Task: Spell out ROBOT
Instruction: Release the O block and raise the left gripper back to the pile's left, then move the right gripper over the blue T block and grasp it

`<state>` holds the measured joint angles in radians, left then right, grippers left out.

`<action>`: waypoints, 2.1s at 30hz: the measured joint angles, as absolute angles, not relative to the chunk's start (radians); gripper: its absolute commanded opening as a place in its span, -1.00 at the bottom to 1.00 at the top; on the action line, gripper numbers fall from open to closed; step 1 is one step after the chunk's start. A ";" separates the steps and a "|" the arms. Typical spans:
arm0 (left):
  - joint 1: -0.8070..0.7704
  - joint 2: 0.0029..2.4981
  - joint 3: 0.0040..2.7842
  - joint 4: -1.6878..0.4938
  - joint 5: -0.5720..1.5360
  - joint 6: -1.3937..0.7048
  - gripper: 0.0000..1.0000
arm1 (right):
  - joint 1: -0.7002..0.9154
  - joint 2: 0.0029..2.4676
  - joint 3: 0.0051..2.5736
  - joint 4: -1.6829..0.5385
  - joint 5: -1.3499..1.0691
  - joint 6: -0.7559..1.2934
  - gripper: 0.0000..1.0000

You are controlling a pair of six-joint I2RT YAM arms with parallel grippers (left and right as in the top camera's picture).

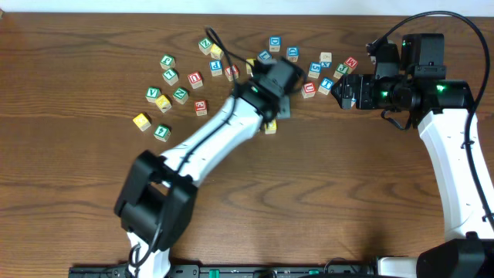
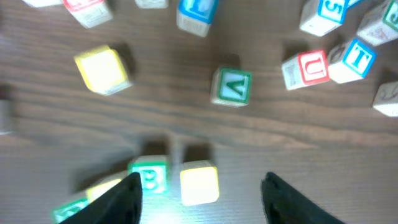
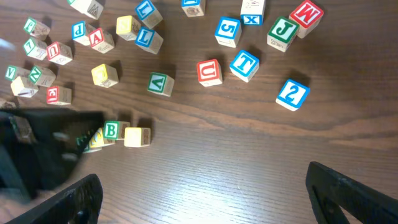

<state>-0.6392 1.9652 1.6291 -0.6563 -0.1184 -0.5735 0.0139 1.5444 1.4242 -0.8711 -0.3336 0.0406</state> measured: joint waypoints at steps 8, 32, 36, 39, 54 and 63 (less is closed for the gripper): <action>-0.477 1.963 1.818 -0.798 -0.099 -0.435 0.26 | 0.014 1.544 1.424 -0.871 -0.334 0.041 0.99; -0.411 2.046 1.828 -0.707 -0.032 -0.334 0.25 | 0.014 1.544 1.424 -0.871 -0.334 0.041 0.99; -0.363 2.043 1.828 -0.760 -0.032 -0.304 0.25 | 0.014 1.544 1.424 -0.869 -0.334 0.041 0.99; -0.330 2.019 1.828 -0.791 -0.032 -0.277 0.26 | 0.014 1.544 1.424 -0.858 -0.334 0.041 0.98; -0.189 1.845 1.830 -0.865 -0.032 -0.234 0.27 | 0.022 1.563 1.442 -0.736 -0.291 0.159 0.99; -0.153 1.845 1.830 -0.894 -0.032 -0.234 0.27 | 0.065 1.905 1.780 -0.970 -0.220 0.290 0.78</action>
<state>-0.1532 1.8450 1.8297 -0.8936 -0.0319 -0.2340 0.0650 1.9053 1.7802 -0.9703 -0.2195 0.2897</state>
